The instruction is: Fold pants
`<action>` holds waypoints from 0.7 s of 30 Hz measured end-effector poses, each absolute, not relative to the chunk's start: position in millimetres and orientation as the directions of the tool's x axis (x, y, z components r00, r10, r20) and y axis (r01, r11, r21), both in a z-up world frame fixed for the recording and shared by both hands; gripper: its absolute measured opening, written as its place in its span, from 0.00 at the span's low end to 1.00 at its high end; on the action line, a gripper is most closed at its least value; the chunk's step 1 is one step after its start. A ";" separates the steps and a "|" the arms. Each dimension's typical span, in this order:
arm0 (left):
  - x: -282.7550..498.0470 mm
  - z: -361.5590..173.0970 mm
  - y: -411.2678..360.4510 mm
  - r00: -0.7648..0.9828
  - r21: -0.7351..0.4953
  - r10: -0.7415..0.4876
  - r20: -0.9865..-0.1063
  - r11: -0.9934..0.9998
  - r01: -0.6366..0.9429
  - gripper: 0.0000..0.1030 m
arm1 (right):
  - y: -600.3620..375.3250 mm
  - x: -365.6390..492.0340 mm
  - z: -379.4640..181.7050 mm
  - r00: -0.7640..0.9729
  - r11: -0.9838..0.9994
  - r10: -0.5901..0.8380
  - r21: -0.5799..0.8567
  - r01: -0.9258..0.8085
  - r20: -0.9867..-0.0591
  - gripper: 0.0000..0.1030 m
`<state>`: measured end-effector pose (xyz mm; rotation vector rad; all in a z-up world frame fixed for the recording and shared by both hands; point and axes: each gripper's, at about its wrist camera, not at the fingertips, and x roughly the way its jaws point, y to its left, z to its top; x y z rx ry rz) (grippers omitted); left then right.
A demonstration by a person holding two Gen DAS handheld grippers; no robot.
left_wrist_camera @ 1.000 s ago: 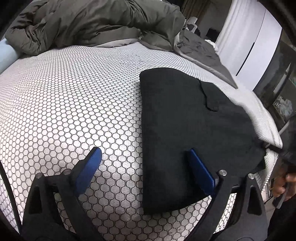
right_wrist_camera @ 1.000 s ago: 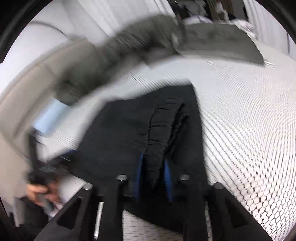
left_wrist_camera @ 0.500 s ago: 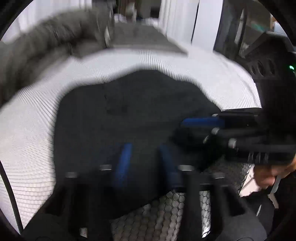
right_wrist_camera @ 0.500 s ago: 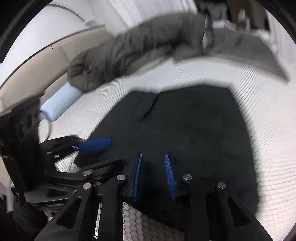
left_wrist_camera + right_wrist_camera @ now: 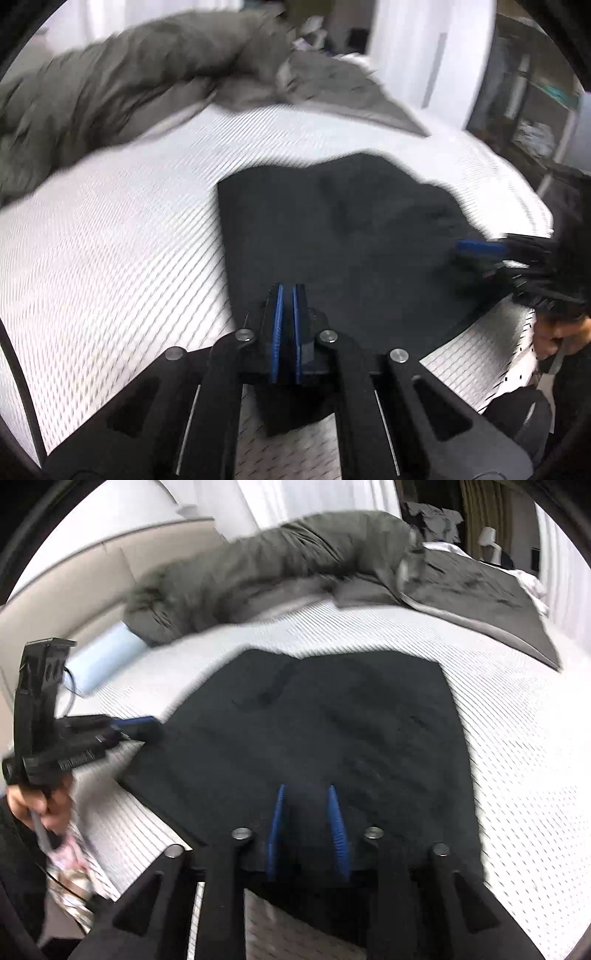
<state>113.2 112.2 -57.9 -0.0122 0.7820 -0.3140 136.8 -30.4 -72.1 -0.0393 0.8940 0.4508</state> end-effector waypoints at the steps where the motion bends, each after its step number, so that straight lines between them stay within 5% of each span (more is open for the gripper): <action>1: 119.1 -55.4 104.2 0.663 -0.119 -0.291 -0.690 0.949 0.293 0.16 | -21.5 142.1 -70.5 0.543 0.905 0.360 0.142 -0.401 -0.759 0.35; 3: 148.0 -63.0 87.1 0.611 -0.139 -0.312 -0.727 0.939 0.314 0.29 | -2.6 156.8 -70.4 0.542 0.896 0.378 0.149 -0.419 -0.751 0.37; 6: 179.3 -85.4 81.3 0.568 -0.137 -0.298 -0.767 0.941 0.309 0.28 | 12.0 188.2 -98.8 0.426 0.886 0.384 0.197 -0.420 -0.819 0.38; 10: 176.0 -88.5 109.9 0.583 -0.196 -0.342 -0.737 0.933 0.301 0.22 | -20.3 183.8 -107.7 0.511 0.930 0.155 -0.050 -0.365 -0.846 0.30; 14: 175.7 -88.6 132.8 0.607 -0.140 -0.243 -0.757 0.967 0.212 0.22 | -46.4 180.3 -99.4 0.489 0.930 0.228 0.040 -0.365 -0.842 0.28; 21: 187.4 -54.0 114.5 0.641 -0.097 -0.253 -0.725 0.958 0.268 0.22 | -5.4 194.5 -65.3 0.555 0.924 0.267 0.046 -0.380 -0.788 0.59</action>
